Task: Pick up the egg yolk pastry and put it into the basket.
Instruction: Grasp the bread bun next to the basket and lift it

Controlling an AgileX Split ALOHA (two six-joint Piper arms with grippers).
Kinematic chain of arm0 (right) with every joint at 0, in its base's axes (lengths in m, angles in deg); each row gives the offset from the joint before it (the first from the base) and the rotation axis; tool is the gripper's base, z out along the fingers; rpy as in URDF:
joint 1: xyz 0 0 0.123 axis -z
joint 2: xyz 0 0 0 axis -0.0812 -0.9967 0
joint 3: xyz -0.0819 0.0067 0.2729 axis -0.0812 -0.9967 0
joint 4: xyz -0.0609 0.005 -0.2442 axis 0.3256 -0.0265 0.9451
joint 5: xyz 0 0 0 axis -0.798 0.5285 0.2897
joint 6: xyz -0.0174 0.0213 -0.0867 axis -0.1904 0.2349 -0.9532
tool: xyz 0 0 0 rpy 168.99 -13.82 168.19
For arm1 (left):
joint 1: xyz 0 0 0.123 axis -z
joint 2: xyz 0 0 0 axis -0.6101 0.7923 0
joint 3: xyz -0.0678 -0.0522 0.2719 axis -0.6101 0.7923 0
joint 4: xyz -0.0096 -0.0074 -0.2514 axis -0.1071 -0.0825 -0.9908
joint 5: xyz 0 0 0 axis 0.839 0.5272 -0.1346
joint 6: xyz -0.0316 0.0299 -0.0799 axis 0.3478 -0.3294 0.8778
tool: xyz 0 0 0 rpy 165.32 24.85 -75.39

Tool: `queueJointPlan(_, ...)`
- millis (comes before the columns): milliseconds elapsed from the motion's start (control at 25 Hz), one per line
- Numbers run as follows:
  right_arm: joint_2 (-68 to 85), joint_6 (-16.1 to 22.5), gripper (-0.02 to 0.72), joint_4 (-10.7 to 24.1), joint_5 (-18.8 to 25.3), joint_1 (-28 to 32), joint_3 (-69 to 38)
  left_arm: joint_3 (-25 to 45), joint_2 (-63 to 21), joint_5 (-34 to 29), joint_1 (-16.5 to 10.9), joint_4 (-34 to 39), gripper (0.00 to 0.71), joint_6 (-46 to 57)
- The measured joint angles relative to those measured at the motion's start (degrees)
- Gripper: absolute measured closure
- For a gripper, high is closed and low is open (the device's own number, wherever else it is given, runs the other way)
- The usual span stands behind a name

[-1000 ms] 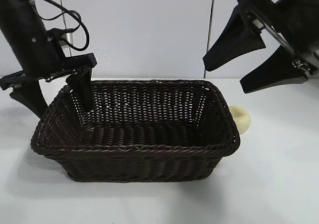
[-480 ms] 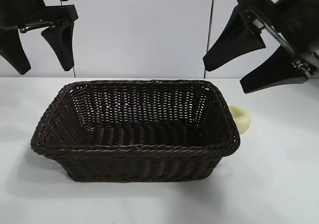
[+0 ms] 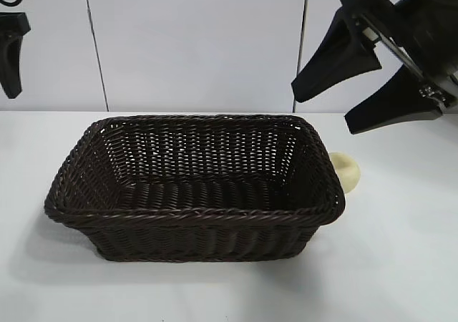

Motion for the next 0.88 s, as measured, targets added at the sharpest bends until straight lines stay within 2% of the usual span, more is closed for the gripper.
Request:
queueJointPlan(240, 0.00, 0.00, 0.125, 0.02, 0.00, 0.00, 0.00, 0.07, -0.74, -0.21, 0.00, 0.66, 0.112, 0.00)
queueJointPlan(440, 0.00, 0.00, 0.125, 0.13, 0.00, 0.00, 0.00, 3.46, -6.77, -0.26, 0.00, 0.84, 0.112, 0.00)
queueJointPlan(560, 0.00, 0.00, 0.125, 0.20, 0.00, 0.00, 0.00, 8.83, -12.35, -0.28, 0.00, 1.68, 0.112, 0.00)
queueJointPlan(880, 0.00, 0.00, 0.125, 0.20, 0.13, 0.00, 0.00, 29.53, -33.17, 0.32, 0.00, 2.09, 0.112, 0.00)
